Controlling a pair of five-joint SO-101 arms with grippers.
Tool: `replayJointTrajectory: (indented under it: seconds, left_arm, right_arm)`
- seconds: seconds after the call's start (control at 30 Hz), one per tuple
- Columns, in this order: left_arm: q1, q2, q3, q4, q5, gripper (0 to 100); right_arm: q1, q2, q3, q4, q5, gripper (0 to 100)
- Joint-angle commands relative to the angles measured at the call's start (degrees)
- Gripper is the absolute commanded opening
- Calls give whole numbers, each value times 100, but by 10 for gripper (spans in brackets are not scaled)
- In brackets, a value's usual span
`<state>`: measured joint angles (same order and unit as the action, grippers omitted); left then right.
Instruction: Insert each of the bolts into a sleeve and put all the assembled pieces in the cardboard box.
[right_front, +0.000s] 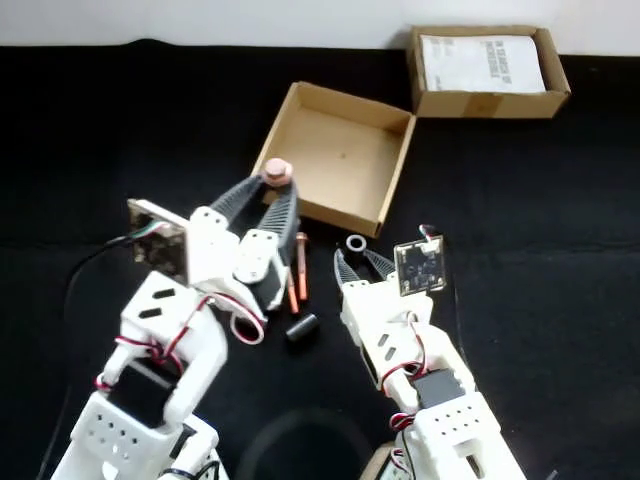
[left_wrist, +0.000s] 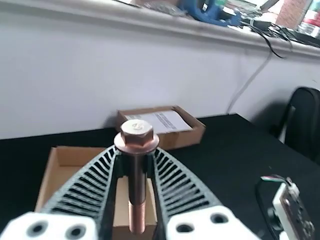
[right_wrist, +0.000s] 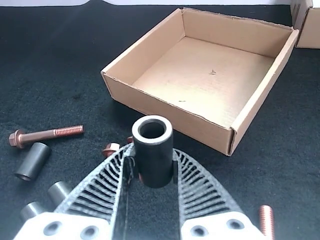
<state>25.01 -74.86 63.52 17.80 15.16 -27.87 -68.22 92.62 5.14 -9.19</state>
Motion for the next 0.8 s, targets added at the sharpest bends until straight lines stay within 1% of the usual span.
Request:
replayJointTrajectory:
  seconds: [0.0, 0.2, 0.33, 0.53, 0.77]
  left_arm:
    - [259, 435, -31, -466, 26, 8]
    - [277, 1279, -31, -1327, 26, 8]
    - [277, 1710, -31, -1582, 26, 8]
    - [497, 2062, -22, -1688, 26, 8]
    - [664, 2105, 22, -1653, 26, 8]
  right_arm:
    - [-198, -92, -92, -127, -44, 6]
    - [-523, -84, -242, -127, -457, 6]
    - [-532, -84, -286, -127, -492, 6]
    - [-532, -84, -286, -127, -492, 6]
    - [-505, -101, -286, -127, -492, 6]
